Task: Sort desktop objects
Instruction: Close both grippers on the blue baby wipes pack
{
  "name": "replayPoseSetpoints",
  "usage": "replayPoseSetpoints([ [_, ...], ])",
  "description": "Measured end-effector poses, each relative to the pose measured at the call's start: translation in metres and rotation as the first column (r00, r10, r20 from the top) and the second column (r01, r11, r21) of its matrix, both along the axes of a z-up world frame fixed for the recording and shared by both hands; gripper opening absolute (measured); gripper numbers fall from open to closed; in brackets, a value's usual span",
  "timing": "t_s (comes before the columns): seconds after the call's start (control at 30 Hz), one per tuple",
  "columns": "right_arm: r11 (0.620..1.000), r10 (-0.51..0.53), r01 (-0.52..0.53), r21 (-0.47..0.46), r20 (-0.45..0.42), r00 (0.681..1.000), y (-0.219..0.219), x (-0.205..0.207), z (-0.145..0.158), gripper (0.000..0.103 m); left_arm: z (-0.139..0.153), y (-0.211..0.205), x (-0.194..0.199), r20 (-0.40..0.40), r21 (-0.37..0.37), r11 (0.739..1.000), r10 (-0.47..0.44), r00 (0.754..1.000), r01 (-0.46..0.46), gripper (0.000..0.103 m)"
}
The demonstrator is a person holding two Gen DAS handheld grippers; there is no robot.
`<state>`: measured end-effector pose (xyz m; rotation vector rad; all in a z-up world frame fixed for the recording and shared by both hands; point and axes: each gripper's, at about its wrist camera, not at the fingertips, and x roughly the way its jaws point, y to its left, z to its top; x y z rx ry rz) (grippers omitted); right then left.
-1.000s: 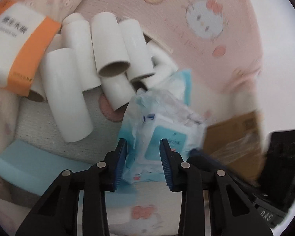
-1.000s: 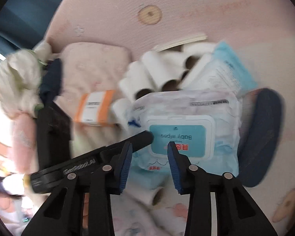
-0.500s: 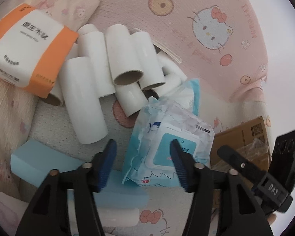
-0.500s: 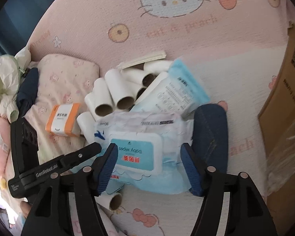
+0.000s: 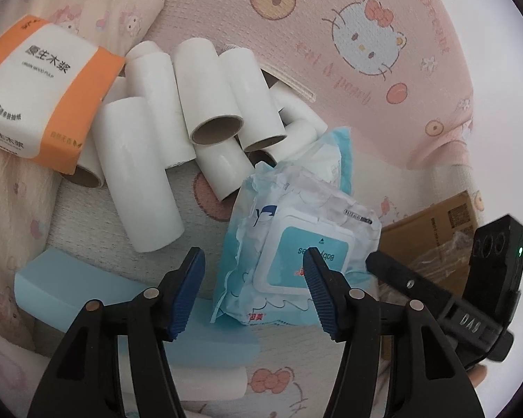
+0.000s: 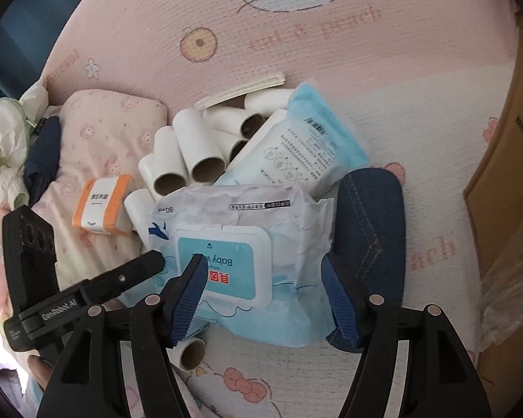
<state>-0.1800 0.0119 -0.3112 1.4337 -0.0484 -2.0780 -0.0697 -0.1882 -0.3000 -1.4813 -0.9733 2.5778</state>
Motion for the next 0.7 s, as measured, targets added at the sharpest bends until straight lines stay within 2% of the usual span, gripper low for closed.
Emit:
replayPoseSetpoints([
  [0.07, 1.0, -0.011, 0.011, -0.021, 0.012, 1.0, 0.002, -0.004, -0.002, 0.065, 0.001, 0.002, 0.0, -0.003, -0.016, 1.0, -0.006, 1.0, 0.006, 0.063],
  [0.2, 0.999, -0.024, 0.025, -0.037, 0.032, 0.999, 0.003, -0.011, -0.003, 0.065, 0.0, -0.002, -0.002, -0.008, 0.0, 1.0, -0.003, 1.0, 0.003, 0.063],
  [0.37, 1.0, -0.008, 0.008, 0.029, 0.007, 1.0, 0.0, -0.013, -0.004, 0.065, -0.007, -0.004, -0.005, 0.009, 0.019, 1.0, 0.0, 1.0, 0.0, 0.063],
  [0.43, 0.999, -0.044, 0.044, -0.001, 0.047, 0.998, 0.01, -0.014, -0.01, 0.065, -0.008, -0.002, -0.008, 0.006, 0.024, 1.0, -0.014, 1.0, 0.014, 0.063],
  [0.47, 0.998, -0.054, 0.057, -0.028, 0.096, 0.994, 0.015, -0.014, -0.016, 0.065, -0.008, -0.001, -0.01, 0.0, 0.025, 0.999, -0.021, 1.0, 0.021, 0.062],
  [0.53, 0.996, -0.072, 0.077, -0.038, 0.117, 0.99, 0.022, -0.013, -0.023, 0.065, -0.008, 0.005, -0.013, -0.007, 0.012, 0.999, -0.044, 0.999, 0.044, 0.06],
  [0.6, 0.995, -0.091, 0.096, -0.037, 0.122, 0.988, 0.026, -0.013, -0.03, 0.065, -0.009, 0.014, -0.018, 0.0, -0.015, 0.997, -0.081, 0.997, 0.081, 0.052],
  [0.7, 0.991, -0.051, 0.069, -0.11, 0.162, 0.985, 0.022, -0.017, -0.031, 0.064, -0.011, 0.023, -0.022, 0.013, -0.068, 0.993, -0.1, 0.995, 0.1, 0.051],
])
